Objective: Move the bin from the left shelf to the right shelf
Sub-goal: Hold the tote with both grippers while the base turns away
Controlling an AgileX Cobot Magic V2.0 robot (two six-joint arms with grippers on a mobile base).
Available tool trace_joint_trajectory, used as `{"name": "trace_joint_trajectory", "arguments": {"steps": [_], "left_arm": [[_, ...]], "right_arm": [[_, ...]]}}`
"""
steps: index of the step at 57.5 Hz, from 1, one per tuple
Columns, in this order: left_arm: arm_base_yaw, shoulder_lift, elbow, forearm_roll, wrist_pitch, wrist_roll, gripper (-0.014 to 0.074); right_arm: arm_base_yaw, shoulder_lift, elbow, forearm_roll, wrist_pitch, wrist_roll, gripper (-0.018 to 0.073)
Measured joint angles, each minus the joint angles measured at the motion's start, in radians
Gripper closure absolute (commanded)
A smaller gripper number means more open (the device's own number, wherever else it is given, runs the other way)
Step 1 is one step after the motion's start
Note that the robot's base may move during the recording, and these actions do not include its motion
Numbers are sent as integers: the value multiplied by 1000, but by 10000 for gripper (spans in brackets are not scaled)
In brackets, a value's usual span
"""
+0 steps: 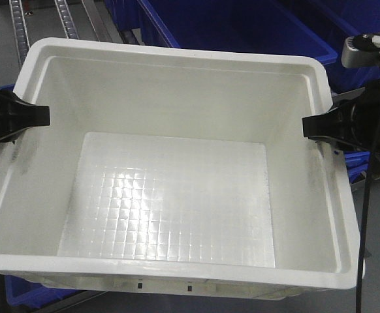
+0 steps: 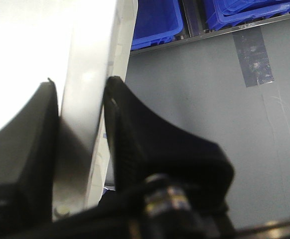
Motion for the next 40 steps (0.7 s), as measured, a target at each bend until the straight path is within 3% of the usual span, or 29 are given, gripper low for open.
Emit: {"name": "trace_joint_trajectory", "arguments": {"steps": [40], "left_arm": [[0,0,0,2,0,1,603]], "right_arm": [[-1,0,0,17,0,0,564]]}}
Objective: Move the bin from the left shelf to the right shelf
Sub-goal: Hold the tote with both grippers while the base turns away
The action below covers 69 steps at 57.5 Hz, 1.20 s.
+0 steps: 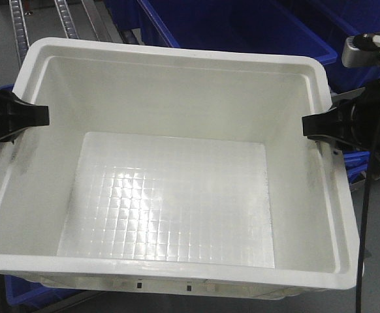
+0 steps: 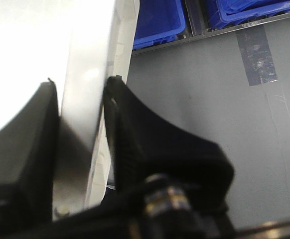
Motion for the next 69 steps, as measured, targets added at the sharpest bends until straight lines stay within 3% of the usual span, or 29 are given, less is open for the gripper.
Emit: {"name": "trace_joint_trajectory", "arguments": {"steps": [69], "left_arm": [[0,0,0,2,0,0,603]], "right_arm": [[0,0,0,3,0,0,564]]}}
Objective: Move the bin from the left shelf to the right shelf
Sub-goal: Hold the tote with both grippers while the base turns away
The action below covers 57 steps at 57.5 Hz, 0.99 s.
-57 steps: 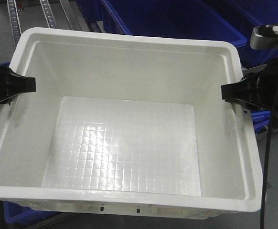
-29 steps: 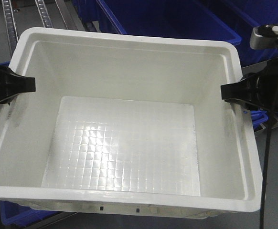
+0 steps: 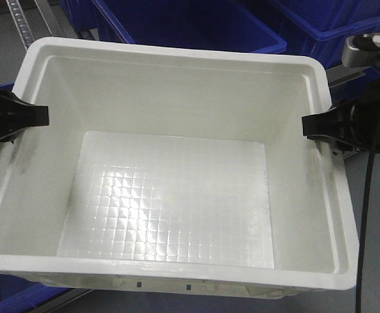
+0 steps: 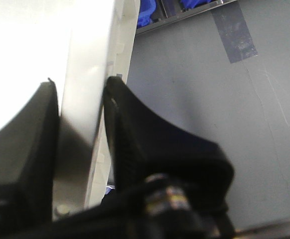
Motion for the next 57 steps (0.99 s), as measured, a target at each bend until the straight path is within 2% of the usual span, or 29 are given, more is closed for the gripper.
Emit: {"name": "trace_joint_trajectory", "arguments": {"steps": [57], "left_arm": [[0,0,0,1,1,0,603]], "right_arm": [[0,0,0,0,0,0,564]]}}
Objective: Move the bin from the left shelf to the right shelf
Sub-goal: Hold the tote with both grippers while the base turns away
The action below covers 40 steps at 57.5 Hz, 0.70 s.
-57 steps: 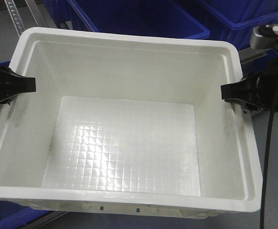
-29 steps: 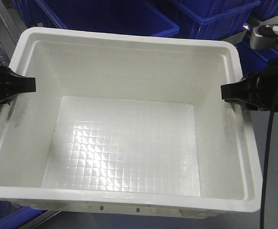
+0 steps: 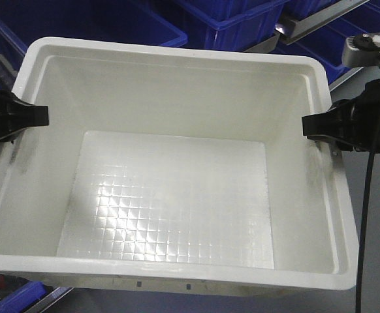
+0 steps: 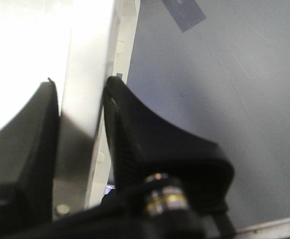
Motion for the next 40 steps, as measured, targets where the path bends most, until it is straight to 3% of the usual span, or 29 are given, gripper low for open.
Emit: {"name": "trace_joint_trajectory", "arguments": {"steps": [40], "left_arm": [[0,0,0,0,0,0,603]], "right_arm": [[0,0,0,0,0,0,564]]}}
